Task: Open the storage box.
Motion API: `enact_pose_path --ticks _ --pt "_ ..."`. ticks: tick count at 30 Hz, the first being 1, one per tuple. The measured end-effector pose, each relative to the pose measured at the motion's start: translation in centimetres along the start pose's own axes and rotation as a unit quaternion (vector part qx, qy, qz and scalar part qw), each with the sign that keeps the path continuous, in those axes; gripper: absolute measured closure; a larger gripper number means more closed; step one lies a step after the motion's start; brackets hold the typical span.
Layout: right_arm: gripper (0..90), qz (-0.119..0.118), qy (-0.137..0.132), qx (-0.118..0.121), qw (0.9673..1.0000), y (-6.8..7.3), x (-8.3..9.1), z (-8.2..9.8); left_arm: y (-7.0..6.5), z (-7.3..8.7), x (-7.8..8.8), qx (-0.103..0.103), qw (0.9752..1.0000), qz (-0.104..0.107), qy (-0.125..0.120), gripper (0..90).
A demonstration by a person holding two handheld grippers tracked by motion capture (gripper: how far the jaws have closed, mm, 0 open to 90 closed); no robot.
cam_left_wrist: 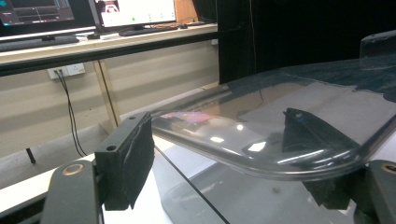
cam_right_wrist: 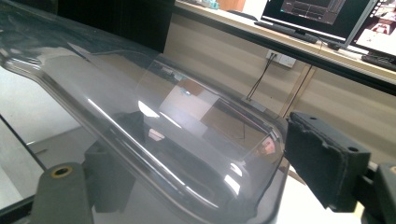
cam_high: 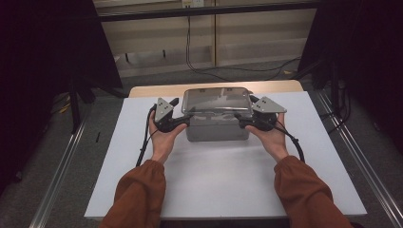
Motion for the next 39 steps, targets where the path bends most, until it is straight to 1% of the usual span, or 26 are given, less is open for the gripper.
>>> enact_pose_path --ticks 1,2,3,5,8,10,12,13,14,16,17,19,21,22,26,29,32,33,34,35,37,38,39 --pt "20.9 0.000 0.000 0.000 1.0000 0.0 0.0 0.0 0.0 0.0 0.0 -0.001 1.0000 0.002 0.001 25.1" --pt "21.3 0.001 -0.001 -0.003 1.0000 -0.2 -0.1 0.1 0.1 -0.1 0.0 -0.006 1.0000 -0.001 0.001 25.1" --pt "21.2 0.001 -0.002 -0.006 1.0000 -0.3 -0.1 0.1 0.1 -0.1 0.0 -0.006 1.0000 -0.001 0.001 25.1" --pt "21.0 0.002 -0.003 -0.009 1.0000 -0.5 -0.2 0.2 0.0 -0.2 0.0 -0.001 1.0000 0.002 -0.002 25.7" --pt "20.5 0.003 0.000 -0.009 1.0000 -0.7 -0.3 0.4 0.1 -0.3 0.0 -0.003 1.0000 0.003 -0.003 25.9" --pt "20.4 0.003 -0.001 -0.010 0.9999 -0.9 -0.4 0.5 0.1 -0.4 -0.1 0.002 1.0000 0.003 -0.005 25.9" --pt "20.7 0.003 -0.002 -0.013 0.9999 -0.9 -0.5 0.5 0.1 -0.5 -0.1 0.002 1.0000 0.004 -0.004 25.9" --pt "21.9 0.002 -0.009 -0.022 0.9997 -1.2 -0.5 0.4 0.2 -0.5 -0.1 0.000 1.0000 0.004 -0.003 25.8" --pt "22.6 0.003 -0.012 -0.024 0.9996 -1.3 -0.6 0.3 0.2 -0.6 -0.1 0.003 1.0000 0.004 -0.005 25.9" --pt "23.4 0.004 -0.013 -0.026 0.9996 -1.4 -0.6 0.3 0.2 -0.7 -0.1 0.002 1.0000 0.005 -0.004 26.5" --pt "25.7 0.004 -0.017 -0.024 0.9996 -1.5 -0.7 0.3 0.2 -0.7 -0.1 0.003 1.0000 0.008 -0.005 27.3" --pt "27.3 0.002 -0.020 -0.027 0.9994 -1.5 -0.7 0.2 0.2 -0.9 -0.1 -0.004 1.0000 0.008 -0.004 28.3" --pt "27.5 0.002 -0.021 -0.027 0.9994 -1.5 -0.8 0.2 0.3 -1.0 -0.2 -0.001 0.9999 0.009 -0.005 28.4" --pt "28.9 0.003 -0.026 -0.027 0.9993 -1.6 -0.8 0.1 0.3 -1.1 -0.2 -0.001 1.0000 0.008 -0.004 28.3" --pt "31.8 0.004 -0.030 -0.032 0.9990 -1.9 -0.9 0.0 0.5 -1.1 -0.3 0.008 0.9999 0.009 -0.003 28.5" --pt "32.6 0.003 -0.034 -0.034 0.9988 -2.0 -1.0 0.0 0.6 -1.0 -0.3 0.008 0.9999 0.008 -0.003 30.6" --pt "33.5 0.001 -0.035 -0.036 0.9987 -2.1 -1.0 -0.1 0.7 -1.1 -0.3 0.004 1.0000 0.008 -0.002 32.6" --pt "35.6 0.001 -0.035 -0.035 0.9988 -2.2 -0.9 -0.1 0.7 -1.1 -0.3 0.004 0.9999 0.010 -0.003 34.4" --pt "35.8 0.002 -0.036 -0.034 0.9988 -2.2 -0.9 -0.1 0.7 -1.2 -0.3 -0.001 0.9999 0.014 -0.005 36.7" --pt "35.8 0.003 -0.037 -0.035 0.9987 -2.3 -0.9 -0.2 0.7 -1.3 -0.3 -0.008 0.9999 0.014 -0.006 37.5" --pt "36.6 0.005 -0.038 -0.040 0.9985 -2.5 -0.8 -0.2 0.7 -1.4 -0.3 -0.007 0.9998 0.015 -0.008 37.8" --pt "36.8 0.005 -0.039 -0.038 0.9985 -2.5 -0.8 -0.3 0.7 -1.4 -0.3 -0.007 0.9998 0.015 -0.008 39.2" --pt "37.0 0.006 -0.041 -0.036 0.9985 -2.6 -0.7 -0.4 0.7 -1.5 -0.3 -0.012 0.9998 0.016 -0.009 39.6"
Point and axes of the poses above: each handheld gripper's, and its own axes: x roughly backward along the jaws, z roughly out of its underside, y roughly to its left, the point moved 3 cm from there along -x, roughly forward along the jaws
